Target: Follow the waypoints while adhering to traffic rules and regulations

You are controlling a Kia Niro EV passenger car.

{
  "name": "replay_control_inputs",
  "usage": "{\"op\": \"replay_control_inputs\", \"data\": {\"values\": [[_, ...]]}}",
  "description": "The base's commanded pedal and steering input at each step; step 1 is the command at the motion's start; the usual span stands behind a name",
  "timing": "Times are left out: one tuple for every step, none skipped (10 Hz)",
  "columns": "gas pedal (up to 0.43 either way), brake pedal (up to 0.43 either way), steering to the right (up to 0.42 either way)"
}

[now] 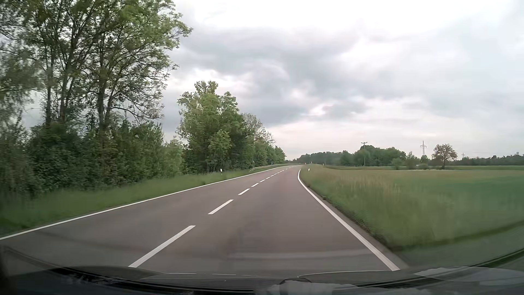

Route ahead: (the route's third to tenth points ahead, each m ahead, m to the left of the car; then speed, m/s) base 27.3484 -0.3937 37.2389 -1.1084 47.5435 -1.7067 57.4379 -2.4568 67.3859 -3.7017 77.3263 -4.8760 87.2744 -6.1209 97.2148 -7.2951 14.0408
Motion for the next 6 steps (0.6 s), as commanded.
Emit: {"op": "replay_control_inputs", "data": {"values": [[0.189, 0.000, 0.008], [0.177, 0.000, 0.009], [0.177, 0.000, 0.009], [0.177, 0.000, 0.010], [0.177, 0.000, 0.009], [0.177, 0.000, 0.010]]}}
